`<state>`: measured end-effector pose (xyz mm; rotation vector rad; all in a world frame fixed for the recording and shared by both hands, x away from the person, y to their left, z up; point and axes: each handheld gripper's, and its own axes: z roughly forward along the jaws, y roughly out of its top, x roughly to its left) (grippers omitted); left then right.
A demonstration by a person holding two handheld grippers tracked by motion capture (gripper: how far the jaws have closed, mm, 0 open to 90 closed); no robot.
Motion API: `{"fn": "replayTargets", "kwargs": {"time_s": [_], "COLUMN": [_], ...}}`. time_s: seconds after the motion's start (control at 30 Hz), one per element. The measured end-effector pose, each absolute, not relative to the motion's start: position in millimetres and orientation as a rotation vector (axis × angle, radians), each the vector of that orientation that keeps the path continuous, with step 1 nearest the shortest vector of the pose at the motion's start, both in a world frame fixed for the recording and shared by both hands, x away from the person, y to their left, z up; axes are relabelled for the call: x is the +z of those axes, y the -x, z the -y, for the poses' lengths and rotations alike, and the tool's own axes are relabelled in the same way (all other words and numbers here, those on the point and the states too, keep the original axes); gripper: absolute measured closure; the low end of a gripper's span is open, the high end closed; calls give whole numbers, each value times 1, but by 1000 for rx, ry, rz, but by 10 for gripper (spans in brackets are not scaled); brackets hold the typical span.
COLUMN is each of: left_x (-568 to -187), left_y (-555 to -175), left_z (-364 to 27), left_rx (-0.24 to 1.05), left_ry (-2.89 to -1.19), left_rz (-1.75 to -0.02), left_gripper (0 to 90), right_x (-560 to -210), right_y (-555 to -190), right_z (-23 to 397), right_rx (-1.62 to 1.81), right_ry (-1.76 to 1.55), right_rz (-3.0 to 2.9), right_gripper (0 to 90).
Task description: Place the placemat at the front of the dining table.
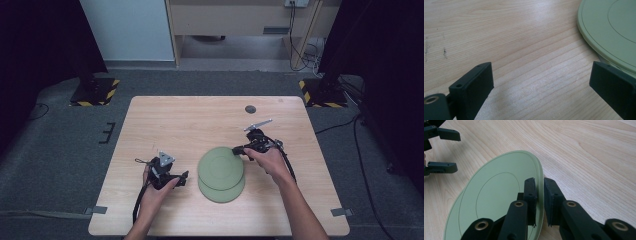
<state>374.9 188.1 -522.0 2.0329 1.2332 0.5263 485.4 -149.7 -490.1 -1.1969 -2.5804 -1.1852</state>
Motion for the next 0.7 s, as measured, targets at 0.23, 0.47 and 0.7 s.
{"fn": "replayTargets", "kwargs": {"time_s": [0.23, 0.47, 0.7], "left_x": [-522, -522, -522], "left_y": [-375, -375, -375], "left_z": [-189, -189, -190], "left_rx": [527, 527, 526], "left_ry": [-2028, -2027, -2027], "left_rz": [-1237, -1236, -1240], "left_gripper": [45, 45, 45], "right_x": [-485, -477, -466], "right_y": [-484, -482, -480], "right_z": [146, 143, 142], "right_rx": [-1202, -1202, -1231], "right_ry": [1166, 1144, 1160], "right_rz": [2603, 2641, 2679], "right_gripper": [859, 863, 863]}}
